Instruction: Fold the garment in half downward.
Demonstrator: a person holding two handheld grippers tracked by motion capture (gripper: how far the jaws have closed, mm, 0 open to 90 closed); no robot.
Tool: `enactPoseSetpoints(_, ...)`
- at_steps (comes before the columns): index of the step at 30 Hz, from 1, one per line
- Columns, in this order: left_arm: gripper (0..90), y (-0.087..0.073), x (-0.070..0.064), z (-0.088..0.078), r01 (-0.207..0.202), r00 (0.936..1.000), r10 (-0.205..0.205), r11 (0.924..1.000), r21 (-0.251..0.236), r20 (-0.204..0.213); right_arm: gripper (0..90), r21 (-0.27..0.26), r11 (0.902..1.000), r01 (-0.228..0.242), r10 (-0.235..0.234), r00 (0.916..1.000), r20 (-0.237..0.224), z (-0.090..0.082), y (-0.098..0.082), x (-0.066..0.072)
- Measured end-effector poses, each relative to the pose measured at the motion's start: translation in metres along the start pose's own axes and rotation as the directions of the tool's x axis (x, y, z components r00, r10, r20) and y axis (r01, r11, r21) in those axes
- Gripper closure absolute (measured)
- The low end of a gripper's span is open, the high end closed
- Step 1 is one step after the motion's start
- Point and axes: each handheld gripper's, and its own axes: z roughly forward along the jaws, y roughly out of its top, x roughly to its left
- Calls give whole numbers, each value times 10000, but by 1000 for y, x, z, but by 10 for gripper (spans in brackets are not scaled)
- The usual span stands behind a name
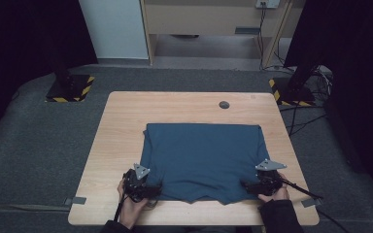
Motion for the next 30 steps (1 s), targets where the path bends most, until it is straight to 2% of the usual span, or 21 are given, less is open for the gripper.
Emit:
enactPoseSetpoints(1,83,-1,1,-2,36,10000,-36,10000,26,31,69,57,9999,-140,141,9999,-61,-1,1,1)
enactPoseSetpoints(5,94,-4,12,-14,250,9995,-251,9997,52,203,60,-308,9991,-305,303,9995,-90,-13,6,14)
enactPoseSetpoints(9,77,-10,28,-24,844,9952,-860,9959,335,472,32,4,9994,-334,334,9991,276,-9,8,35)
enactPoseSetpoints(12,75,-14,30,-24,748,9964,-764,9963,425,377,27,231,9997,-64,51,9984,562,-2,8,45)
enactPoseSetpoints(14,71,-15,28,-22,625,9975,-639,9970,465,296,34,257,9997,-9,-6,9983,582,0,7,48)
enactPoseSetpoints(16,67,-14,27,-21,478,9986,-488,9974,531,187,41,352,9994,-55,35,9984,569,2,4,49)
enactPoseSetpoints(18,65,-15,24,-20,336,9994,-340,9980,527,64,44,339,9987,-371,357,9985,410,2,2,46)
enactPoseSetpoints(21,68,-15,20,-19,311,9995,-310,9987,405,-32,50,266,9993,-254,242,9988,420,1,-1,44)
enactPoseSetpoints(30,69,-10,9,-10,191,9998,-192,9997,178,68,52,286,9995,-143,135,9995,295,-1,-3,35)
